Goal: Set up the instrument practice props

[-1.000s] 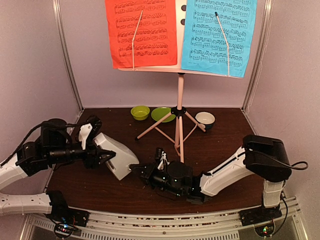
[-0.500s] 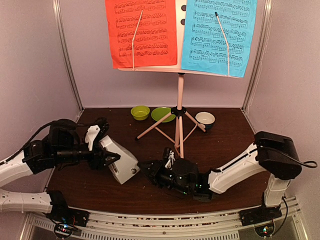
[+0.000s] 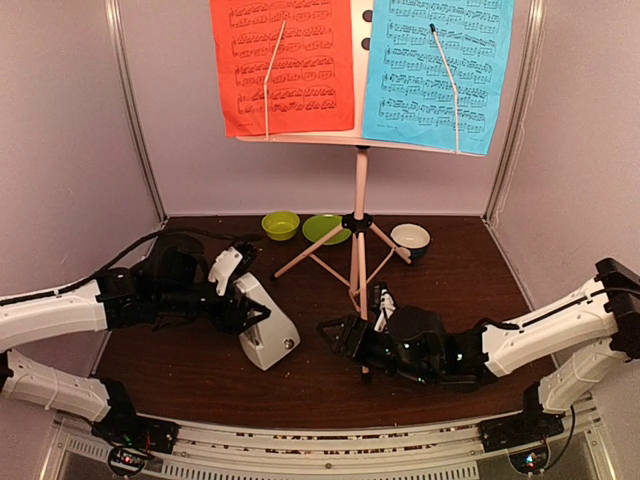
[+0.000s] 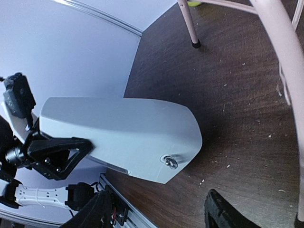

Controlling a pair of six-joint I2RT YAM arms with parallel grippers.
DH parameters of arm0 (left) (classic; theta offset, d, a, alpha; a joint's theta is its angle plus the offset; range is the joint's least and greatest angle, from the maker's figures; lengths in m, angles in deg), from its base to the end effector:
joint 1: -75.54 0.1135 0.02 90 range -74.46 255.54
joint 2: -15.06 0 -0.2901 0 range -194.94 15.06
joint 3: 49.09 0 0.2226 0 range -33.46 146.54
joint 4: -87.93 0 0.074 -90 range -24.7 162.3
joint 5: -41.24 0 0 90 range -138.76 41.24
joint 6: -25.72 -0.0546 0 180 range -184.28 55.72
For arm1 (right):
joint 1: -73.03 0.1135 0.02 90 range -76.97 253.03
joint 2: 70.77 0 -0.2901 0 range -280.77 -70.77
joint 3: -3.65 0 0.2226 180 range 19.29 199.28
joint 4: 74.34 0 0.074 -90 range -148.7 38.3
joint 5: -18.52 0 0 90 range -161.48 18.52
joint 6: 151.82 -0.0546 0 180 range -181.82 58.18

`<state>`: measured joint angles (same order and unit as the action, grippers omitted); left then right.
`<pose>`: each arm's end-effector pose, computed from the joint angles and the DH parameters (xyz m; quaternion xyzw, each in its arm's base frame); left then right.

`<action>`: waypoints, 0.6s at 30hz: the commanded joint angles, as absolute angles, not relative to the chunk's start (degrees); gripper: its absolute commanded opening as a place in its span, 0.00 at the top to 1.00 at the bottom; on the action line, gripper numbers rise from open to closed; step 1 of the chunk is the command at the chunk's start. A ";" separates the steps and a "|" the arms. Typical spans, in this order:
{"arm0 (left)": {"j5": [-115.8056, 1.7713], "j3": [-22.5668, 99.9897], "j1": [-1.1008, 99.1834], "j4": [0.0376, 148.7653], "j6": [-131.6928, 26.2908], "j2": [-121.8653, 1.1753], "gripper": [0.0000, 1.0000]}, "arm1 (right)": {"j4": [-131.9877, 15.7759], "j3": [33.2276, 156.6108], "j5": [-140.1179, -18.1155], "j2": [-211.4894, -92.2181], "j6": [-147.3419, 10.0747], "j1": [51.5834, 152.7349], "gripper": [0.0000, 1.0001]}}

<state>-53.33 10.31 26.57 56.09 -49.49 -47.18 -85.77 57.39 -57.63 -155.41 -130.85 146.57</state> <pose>0.1364 -0.1634 0.2861 0.2778 0.8405 -0.2750 0.3752 0.0986 0.2875 0.2457 0.0377 0.8126 0.5113 0.2771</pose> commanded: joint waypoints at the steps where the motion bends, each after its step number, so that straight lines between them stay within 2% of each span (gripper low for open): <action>1: -52.48 14.81 25.88 68.67 -48.76 -49.50 1.00 | -68.89 61.12 -52.24 -149.21 -120.97 147.07 0.27; 4: -51.83 15.87 25.09 69.59 -49.19 -52.33 1.00 | -61.22 63.80 -49.72 -145.66 -116.29 147.20 0.23; 10: -49.52 17.61 22.65 70.82 -49.74 -57.30 1.00 | -52.11 67.01 -45.73 -140.05 -109.42 147.17 0.01; 14: -45.78 18.34 21.32 71.31 -49.65 -59.72 0.99 | -48.06 68.67 -43.91 -138.07 -106.99 147.17 0.00; 18: -45.86 19.45 20.90 71.51 -49.29 -62.23 0.85 | -42.73 70.68 -42.10 -137.96 -106.05 147.21 0.00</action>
